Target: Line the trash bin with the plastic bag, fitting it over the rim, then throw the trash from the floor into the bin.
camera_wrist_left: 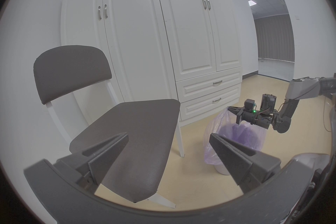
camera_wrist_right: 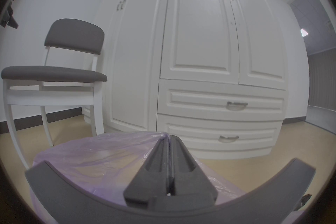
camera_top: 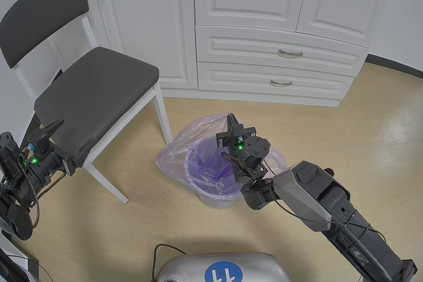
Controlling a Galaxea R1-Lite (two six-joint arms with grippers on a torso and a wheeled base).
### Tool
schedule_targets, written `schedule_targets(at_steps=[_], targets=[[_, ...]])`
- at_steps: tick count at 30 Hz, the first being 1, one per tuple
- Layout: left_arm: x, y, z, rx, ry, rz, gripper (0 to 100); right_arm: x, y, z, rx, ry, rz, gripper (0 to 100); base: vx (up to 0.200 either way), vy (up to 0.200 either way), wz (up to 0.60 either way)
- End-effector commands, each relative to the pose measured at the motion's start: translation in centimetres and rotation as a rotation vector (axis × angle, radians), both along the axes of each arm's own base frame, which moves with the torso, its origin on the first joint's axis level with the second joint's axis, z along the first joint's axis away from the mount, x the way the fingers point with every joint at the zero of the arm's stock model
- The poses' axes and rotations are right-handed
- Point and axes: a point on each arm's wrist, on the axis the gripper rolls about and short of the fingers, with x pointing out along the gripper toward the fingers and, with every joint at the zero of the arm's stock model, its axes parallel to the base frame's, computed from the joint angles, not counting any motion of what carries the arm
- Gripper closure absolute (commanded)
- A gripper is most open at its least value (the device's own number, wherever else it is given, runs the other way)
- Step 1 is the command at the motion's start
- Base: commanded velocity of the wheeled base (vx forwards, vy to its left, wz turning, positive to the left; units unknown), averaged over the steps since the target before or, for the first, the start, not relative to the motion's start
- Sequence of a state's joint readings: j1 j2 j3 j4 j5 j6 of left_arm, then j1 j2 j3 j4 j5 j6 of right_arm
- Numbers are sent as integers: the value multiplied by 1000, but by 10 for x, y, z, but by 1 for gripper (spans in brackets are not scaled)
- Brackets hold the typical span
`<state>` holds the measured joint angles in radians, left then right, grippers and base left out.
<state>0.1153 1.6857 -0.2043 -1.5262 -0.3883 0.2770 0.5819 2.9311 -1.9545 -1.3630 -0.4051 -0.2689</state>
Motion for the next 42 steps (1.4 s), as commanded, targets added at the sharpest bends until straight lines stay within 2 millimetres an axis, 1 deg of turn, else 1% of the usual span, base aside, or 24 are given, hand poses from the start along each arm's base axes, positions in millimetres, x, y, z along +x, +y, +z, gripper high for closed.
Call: schedule_targets(at_steps=[1, 2, 4, 6, 8, 9, 11, 13, 14, 18, 21, 22, 24, 26, 30, 31, 35, 37, 39, 40, 42], targets=[[1, -2, -1, 0, 6, -9, 0, 3, 0, -2, 58, -13, 10, 100, 0, 0, 0], [1, -2, -1, 0, 6, -9, 0, 3, 0, -2, 58, -13, 10, 100, 0, 0, 0], [1, -2, -2, 0, 9, -9, 0, 3, 0, 15, 96, -39, 19, 100, 0, 0, 0], [1, -3, -2, 0, 8, -14, 0, 4, -4, 26, 114, -55, 15, 100, 0, 0, 0], [1, -3, -2, 0, 6, -15, 0, 5, -5, 32, 125, -64, 15, 100, 0, 0, 0], [0, -4, -2, 0, 8, -17, 0, 11, -15, 42, 139, -74, -3, 100, 0, 0, 0], [0, -5, -2, 1, 9, -20, 0, 18, -29, 48, 153, -78, -23, 100, 0, 0, 0], [0, -7, -2, 7, 9, -29, 0, 24, -38, 47, 166, -61, -31, 100, 0, 0, 0], [0, -7, -2, 7, 9, -29, 0, 24, -38, 47, 166, -61, -31, 100, 0, 0, 0], [1, -8, -4, 18, 11, -36, 0, 24, -34, 40, 198, -18, -3, 100, 0, 0, 0], [1, -8, -3, 21, 7, -36, 0, 22, -27, 26, 198, 7, 12, 100, 0, 0, 0], [1, -8, -3, 21, 7, -36, 0, 22, -27, 25, 196, 9, 13, 100, 0, 0, 0], [1, -8, -3, 21, 7, -36, 0, 21, -25, 17, 194, 19, 18, 100, 0, 0, 0], [1, -8, -3, 21, 9, -36, 0, 20, -24, 16, 195, 19, 20, 100, 0, 0, 0], [1, -9, -3, 21, 7, -38, 0, 20, -25, 24, 209, 2, 24, 100, 0, 0, 0], [2, -9, -3, 22, 4, -38, 0, 20, -25, 25, 212, -5, 24, 0, 0, 0, 0], [1, -9, -2, 22, 4, -41, 0, 18, -25, 31, 225, -29, 29, 0, 0, 0, 0], [1, -13, -3, 21, 5, -54, 0, 14, -22, 39, 243, -83, 66, 0, 0, 0, 0], [0, -14, -3, 21, 8, -62, 0, 12, -23, 48, 232, -130, 100, 0, 0, 0, 0], [0, -17, -5, 21, 16, -70, 0, 10, -25, 63, 220, -167, 109, 0, 0, 0, 0], [-2, -23, -7, 20, 28, -87, 0, 1, -32, 70, 177, -119, 111, 0, 0, 0, 0]])
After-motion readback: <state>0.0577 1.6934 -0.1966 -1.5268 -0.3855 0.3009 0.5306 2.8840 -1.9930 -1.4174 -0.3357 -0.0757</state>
